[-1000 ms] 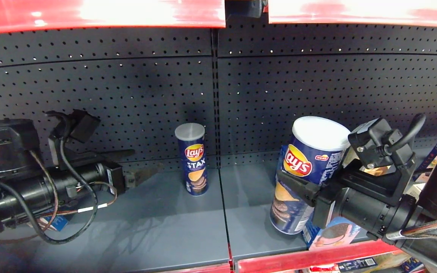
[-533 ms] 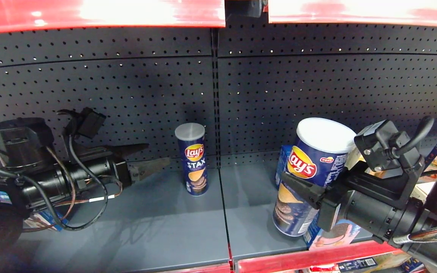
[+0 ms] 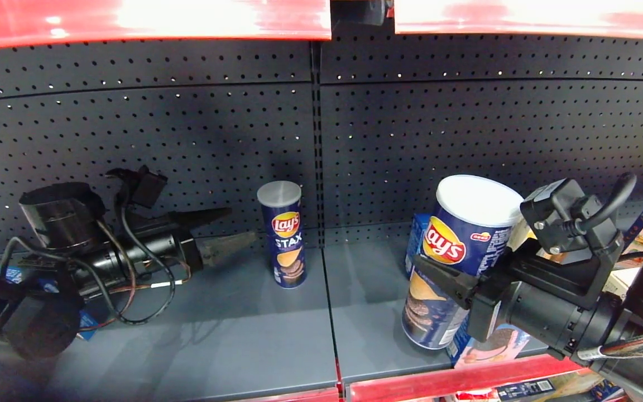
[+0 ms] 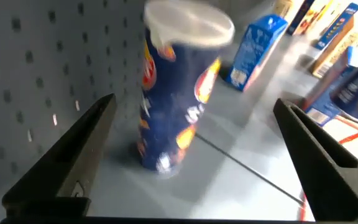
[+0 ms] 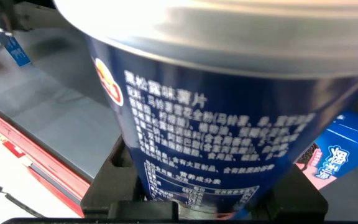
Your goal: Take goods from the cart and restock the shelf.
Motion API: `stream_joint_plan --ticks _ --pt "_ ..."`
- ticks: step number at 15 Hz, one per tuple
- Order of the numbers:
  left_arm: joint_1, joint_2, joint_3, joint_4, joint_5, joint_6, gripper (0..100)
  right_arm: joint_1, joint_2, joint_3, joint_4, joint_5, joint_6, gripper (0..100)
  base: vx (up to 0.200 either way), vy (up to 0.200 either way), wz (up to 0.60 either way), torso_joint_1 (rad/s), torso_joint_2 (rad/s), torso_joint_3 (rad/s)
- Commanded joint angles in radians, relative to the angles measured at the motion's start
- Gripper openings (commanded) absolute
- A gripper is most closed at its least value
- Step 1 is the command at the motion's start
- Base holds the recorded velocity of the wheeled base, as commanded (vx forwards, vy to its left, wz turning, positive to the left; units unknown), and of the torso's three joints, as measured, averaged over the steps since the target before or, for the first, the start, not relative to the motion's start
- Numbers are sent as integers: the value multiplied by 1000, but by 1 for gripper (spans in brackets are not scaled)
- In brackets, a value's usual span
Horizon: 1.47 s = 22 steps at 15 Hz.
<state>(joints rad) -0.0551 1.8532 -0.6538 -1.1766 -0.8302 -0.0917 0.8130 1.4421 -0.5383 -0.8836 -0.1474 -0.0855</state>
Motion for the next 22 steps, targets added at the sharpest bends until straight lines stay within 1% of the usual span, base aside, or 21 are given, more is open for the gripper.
stream_joint_plan --ticks 1,5,7,8,9,11,12,15,16,17,18,20,22 --pt "1 116 -33 -71 -20 0 100 -2 -2 6 0 0 0 0 0 0 0 0 0 0" --pt "1 179 -79 -120 -20 6 100 -11 -9 18 0 0 0 0 0 0 0 0 0 0" --pt "1 221 -135 -144 -20 6 100 -12 -8 20 0 0 1 0 0 0 0 0 0 0" --pt "1 228 -142 -144 -20 7 100 -12 -8 23 0 2 1 0 0 0 0 0 0 0" --pt "-2 244 -148 -152 -26 10 100 -12 -6 27 0 2 1 0 0 0 0 0 0 0" --pt "-3 274 -148 -198 -76 9 100 -14 -8 34 0 2 3 0 0 0 0 0 0 0" --pt "-2 297 -152 -225 -84 7 100 -17 -9 41 -1 2 3 0 0 0 0 0 0 0" --pt "-2 319 -164 -238 -87 7 100 -18 -11 47 -1 2 3 0 0 0 0 0 0 0" --pt "-3 327 -182 -238 -90 4 100 -17 -12 47 -1 2 3 0 0 0 0 0 0 0" --pt "-3 331 -204 -236 -109 1 100 -17 -12 47 -1 2 3 0 0 0 0 0 0 0" --pt "-3 337 -228 -236 -139 -6 100 -17 -12 47 -1 2 3 0 0 0 0 0 0 0" --pt "-5 348 -268 -236 -165 -34 100 -17 -12 49 -1 2 3 0 0 0 0 0 0 0" --pt "-12 357 -285 -238 -175 -54 100 -17 -12 49 -1 2 3 0 0 0 0 0 0 0"
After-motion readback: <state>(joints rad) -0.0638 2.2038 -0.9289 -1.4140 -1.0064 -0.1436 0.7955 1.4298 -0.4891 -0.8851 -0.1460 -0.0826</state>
